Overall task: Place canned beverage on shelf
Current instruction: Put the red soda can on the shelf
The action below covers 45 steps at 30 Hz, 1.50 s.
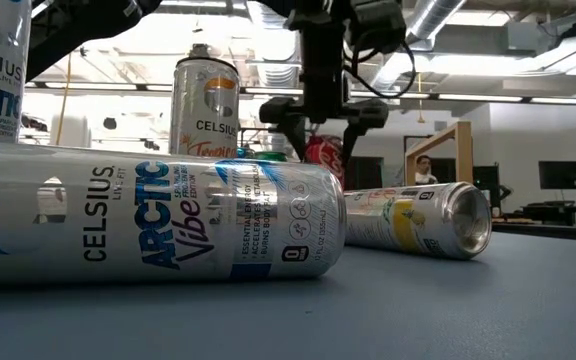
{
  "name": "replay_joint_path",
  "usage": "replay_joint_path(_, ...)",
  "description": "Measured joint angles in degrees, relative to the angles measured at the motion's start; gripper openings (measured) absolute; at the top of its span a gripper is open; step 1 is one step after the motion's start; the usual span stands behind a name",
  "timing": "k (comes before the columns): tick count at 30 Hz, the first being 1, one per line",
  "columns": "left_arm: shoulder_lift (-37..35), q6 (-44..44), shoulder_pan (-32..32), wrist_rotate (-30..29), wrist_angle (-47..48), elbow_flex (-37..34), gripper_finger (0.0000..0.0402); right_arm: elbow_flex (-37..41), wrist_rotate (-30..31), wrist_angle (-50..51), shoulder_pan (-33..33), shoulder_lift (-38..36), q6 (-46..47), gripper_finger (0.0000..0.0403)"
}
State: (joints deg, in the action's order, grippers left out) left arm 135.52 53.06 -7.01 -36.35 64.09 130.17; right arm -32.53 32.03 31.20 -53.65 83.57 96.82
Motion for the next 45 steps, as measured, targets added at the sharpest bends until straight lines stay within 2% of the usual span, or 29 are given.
replay_joint_path(8, 0.02, -5.69, -0.94, 0.16, -2.68, -0.17, 0.0298, 0.0, 0.05, 0.11, 0.0, 0.0, -0.02, 0.0329)
replay_joint_path(24, 0.02, -7.81, -1.68, 0.49, -2.76, -0.17, 0.0298, 0.02, 0.09, 0.07, 0.02, 0.02, -1.36, 0.0329)
replay_joint_path(34, 0.11, -7.76, -1.81, 1.2, -2.49, -1.09, 0.0321, 0.02, 0.16, 0.07, 0.02, 0.02, -1.36, 0.0329)
replay_joint_path(45, 0.22, -8.43, -2.23, 2.64, -2.31, -1.09, 0.0324, 0.02, 0.18, 0.05, 0.02, 0.02, -1.36, 0.0329)
